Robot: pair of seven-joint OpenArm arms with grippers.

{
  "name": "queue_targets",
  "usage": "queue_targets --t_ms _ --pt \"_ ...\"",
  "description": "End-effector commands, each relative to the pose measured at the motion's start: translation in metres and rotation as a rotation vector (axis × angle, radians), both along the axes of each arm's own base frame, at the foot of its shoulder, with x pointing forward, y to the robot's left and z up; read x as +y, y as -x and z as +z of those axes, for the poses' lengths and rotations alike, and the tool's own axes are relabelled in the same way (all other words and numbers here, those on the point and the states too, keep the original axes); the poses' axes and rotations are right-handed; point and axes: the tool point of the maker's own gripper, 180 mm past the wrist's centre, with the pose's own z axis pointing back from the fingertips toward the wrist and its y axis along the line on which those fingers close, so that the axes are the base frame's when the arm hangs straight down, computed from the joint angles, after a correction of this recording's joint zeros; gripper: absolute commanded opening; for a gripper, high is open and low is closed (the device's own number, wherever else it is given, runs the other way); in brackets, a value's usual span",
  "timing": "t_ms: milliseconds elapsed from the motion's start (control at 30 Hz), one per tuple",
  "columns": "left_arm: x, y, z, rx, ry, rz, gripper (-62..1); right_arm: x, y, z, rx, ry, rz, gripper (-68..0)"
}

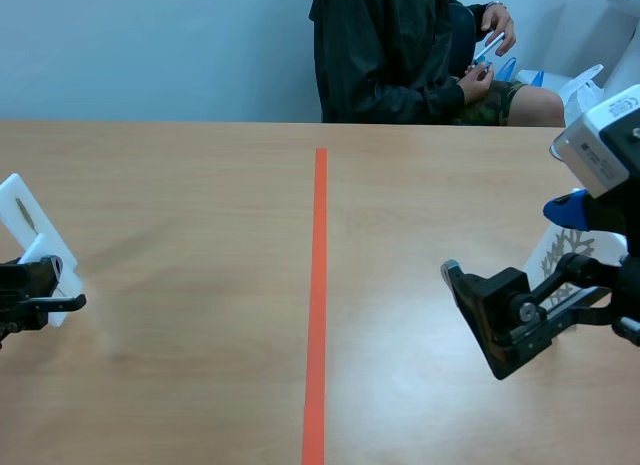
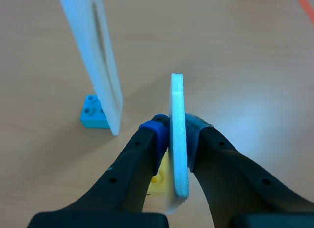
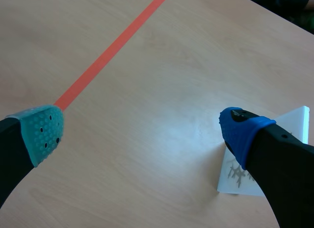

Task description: Sort the leaf by its shape. The table is split by an orange tape line. A compound leaf with several leaflets goes to the left side, a simple leaf with one blade goes to the right side. Return to the home posture when a red brick is placed on the table.

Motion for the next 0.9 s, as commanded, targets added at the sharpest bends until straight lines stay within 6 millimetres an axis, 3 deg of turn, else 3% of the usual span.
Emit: queue_targets --t_ms 0,467,767,867 --pt "0.000 -0.013 0.016 -0.069 0.005 0.001 -57.1 -0.002 -0.003 0.006 -0.023 0.000 -0.006 0.4" --pt "0.023 -0.015 -0.011 -0.039 0.038 0.087 -56.0 -0.002 -0.003 0.006 -0.023 0.000 -0.006 0.4" --pt "0.023 -0.014 -0.013 -0.036 0.038 0.090 -37.7 -0.002 -0.003 0.006 -0.023 0.000 -0.006 0.4" --pt "0.024 -0.014 -0.012 -0.039 0.035 0.089 -28.2 -0.002 -0.003 0.006 -0.023 0.000 -0.006 0.4"
